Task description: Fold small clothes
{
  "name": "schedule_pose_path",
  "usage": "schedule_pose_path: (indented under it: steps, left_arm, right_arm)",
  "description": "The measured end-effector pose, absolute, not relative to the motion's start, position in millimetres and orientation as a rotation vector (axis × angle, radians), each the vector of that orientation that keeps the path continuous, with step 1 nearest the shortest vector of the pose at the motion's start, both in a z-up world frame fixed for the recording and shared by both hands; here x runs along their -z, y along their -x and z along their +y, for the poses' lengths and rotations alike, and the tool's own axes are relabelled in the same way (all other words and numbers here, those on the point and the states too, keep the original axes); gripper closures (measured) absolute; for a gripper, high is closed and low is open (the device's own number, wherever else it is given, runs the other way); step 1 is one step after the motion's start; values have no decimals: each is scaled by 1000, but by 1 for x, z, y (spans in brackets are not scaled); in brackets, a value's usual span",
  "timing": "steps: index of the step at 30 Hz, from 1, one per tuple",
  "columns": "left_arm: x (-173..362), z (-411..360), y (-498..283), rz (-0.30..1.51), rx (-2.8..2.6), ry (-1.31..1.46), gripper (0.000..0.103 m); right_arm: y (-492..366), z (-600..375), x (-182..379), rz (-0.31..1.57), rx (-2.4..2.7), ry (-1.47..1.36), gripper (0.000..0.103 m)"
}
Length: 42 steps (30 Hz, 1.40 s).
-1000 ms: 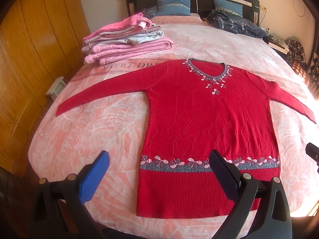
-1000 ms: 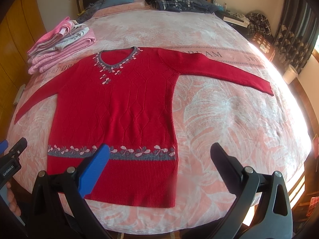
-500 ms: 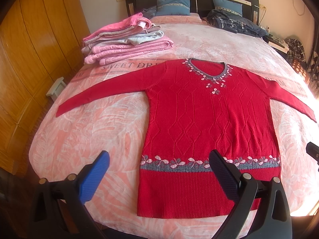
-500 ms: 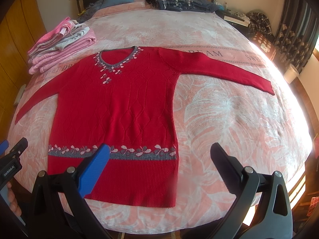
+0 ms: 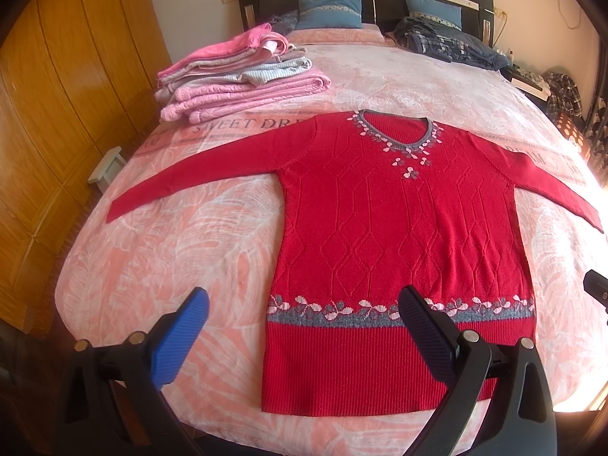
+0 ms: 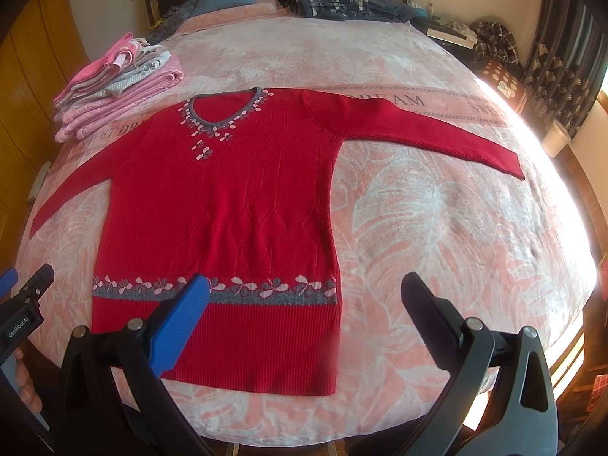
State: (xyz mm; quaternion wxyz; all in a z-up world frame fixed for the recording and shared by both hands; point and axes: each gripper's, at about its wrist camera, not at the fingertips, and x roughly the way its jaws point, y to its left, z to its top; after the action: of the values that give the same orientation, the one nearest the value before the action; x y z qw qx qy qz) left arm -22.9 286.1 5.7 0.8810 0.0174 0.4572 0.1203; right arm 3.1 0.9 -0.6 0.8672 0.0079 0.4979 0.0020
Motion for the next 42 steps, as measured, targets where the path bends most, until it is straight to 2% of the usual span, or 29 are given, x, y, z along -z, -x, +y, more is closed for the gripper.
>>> schedule_pose_path:
  steps: [10,14,19,21,25,31,40,42]
  left_arm:
    - [-5,283,-5,1000,-278,-18,4]
    - [-21,269,-37,929,-295,-46,4]
    - [-39,240,-90,803,-278,-61,4]
    - [-37,228,-113,821,-241,-36,4]
    - [-22,202,-154,848,-172,-8,4]
    - [18,176,-211,907,-107,-8,4]
    - [79,163,-255,995,-67,22,4]
    - [85,160,-258,997,-67,14,4]
  right_arm:
    - [-34,-19,-1,1094,-12,-48,3]
    - [-76,-51,-7,1101,-2,-55,3]
    - [-150,-137,2,1158,-13,-176,3]
    - [-183,-186,20,1223,6,-246,3]
    - [-237,-295,54,1219,107,-399,3]
    - [-260,-415,115,1261,331,-393,3]
    - [-262,-499,181,1297,399,-459,4]
    - [-260,-505,187,1279,377,-495,10]
